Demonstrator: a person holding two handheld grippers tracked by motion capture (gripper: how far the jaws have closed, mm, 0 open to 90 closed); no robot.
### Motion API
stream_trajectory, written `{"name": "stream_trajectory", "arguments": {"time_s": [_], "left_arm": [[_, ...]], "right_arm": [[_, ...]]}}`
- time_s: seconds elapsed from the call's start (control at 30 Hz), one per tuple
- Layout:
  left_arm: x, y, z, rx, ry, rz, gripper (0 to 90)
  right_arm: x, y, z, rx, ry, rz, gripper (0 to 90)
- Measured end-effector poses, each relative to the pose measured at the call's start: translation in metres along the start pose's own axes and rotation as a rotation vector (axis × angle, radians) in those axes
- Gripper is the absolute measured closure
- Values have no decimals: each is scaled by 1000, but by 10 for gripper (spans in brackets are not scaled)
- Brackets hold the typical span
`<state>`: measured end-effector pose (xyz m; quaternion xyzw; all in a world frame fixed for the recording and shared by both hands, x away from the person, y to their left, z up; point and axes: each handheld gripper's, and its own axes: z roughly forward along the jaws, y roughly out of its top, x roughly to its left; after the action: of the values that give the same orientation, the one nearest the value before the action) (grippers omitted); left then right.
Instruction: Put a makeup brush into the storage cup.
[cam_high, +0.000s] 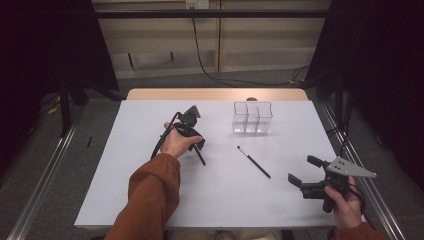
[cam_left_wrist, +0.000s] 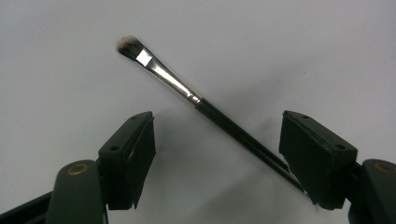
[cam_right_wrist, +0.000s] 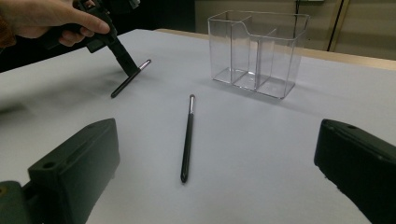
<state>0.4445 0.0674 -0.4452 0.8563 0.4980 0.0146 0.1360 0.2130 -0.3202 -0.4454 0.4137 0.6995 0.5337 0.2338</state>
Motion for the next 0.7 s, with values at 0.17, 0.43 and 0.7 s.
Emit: {"name": "stream_trajectory", "arguments": {"time_s": [0.17,0.43,0.7], "left_arm": [[0,3,2,-6,-4,-27,312],[4,4,6,-4,-3,-57,348],[-3,4,9,-3,65,-47,398]], "right_arm": [[0,0,0,2,2,-3,0],[0,0,0,2,2,-1,0],[0,0,0,4,3,-2,0]]}}
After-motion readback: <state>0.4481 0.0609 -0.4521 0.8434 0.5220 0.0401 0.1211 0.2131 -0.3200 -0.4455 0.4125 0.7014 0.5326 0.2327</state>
